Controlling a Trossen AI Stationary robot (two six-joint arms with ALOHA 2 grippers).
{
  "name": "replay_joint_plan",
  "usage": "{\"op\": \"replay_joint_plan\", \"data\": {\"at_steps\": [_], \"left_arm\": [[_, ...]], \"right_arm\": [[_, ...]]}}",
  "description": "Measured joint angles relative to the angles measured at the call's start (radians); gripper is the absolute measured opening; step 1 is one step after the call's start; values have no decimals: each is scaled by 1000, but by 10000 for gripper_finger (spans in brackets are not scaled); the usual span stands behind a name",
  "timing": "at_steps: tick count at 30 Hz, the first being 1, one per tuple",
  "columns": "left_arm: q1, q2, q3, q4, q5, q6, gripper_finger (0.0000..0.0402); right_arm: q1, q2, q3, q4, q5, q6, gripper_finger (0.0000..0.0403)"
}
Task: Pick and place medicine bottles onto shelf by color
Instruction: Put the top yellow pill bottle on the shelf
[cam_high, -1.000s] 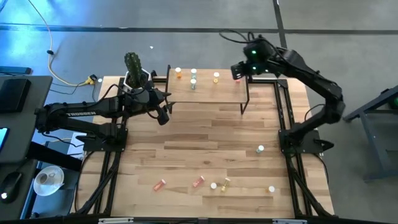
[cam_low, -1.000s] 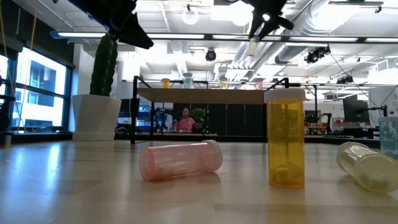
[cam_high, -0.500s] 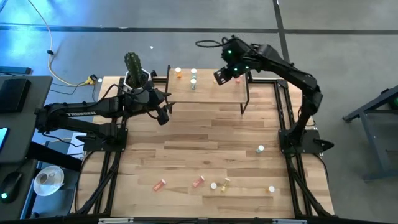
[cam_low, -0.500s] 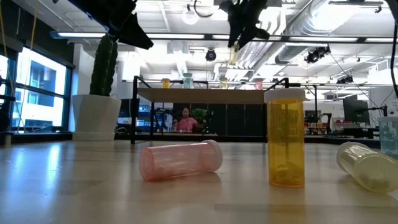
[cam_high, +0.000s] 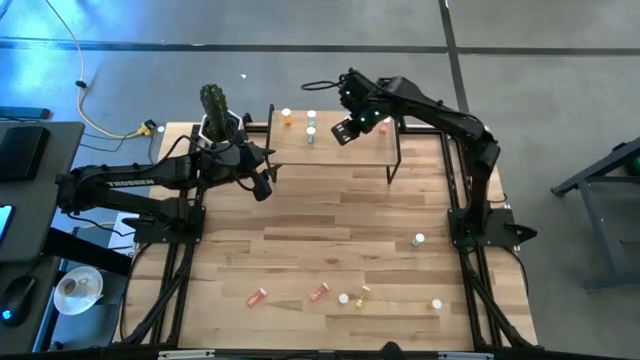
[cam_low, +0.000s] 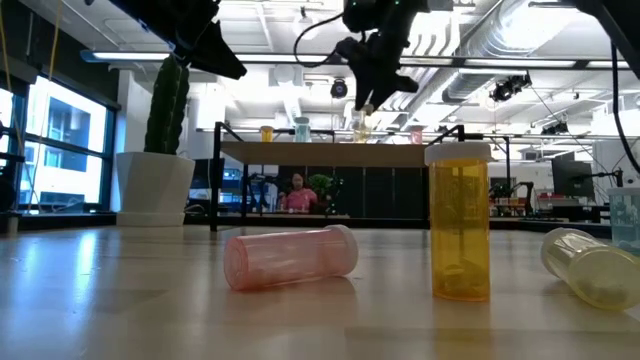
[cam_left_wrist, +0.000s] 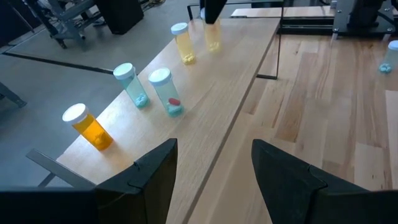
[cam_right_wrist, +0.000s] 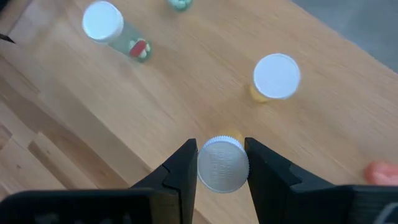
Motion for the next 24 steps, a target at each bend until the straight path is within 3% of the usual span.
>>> {"op": "replay_joint_plan", "data": {"at_steps": [24], "left_arm": [[0,0,0,0,0,0,197]], "right_arm": [[4,50,-1,27,-17,-41,106]]}}
